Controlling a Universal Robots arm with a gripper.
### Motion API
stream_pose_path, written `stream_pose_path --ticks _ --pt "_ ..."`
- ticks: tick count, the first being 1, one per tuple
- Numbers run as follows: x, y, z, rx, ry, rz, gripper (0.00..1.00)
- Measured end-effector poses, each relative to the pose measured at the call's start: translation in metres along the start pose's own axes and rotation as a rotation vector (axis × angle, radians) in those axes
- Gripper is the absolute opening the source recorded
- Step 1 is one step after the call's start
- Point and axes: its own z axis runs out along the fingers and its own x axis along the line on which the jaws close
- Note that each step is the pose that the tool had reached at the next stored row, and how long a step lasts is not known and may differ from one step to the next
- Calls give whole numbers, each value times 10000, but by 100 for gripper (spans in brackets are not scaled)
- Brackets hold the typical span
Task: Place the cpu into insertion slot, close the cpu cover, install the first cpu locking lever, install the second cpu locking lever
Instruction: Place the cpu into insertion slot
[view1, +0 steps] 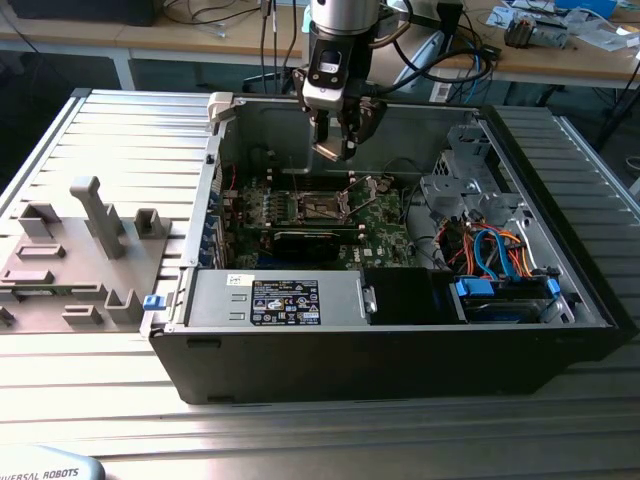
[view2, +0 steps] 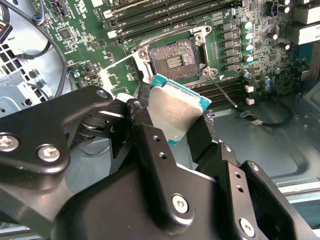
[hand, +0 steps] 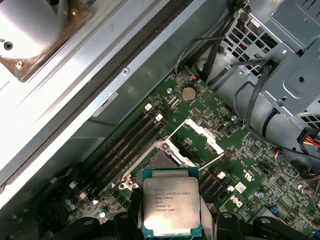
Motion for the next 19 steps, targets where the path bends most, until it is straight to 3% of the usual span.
stream_pose_path --ticks 19 --pt "0 0 5 -1 -10 160 54"
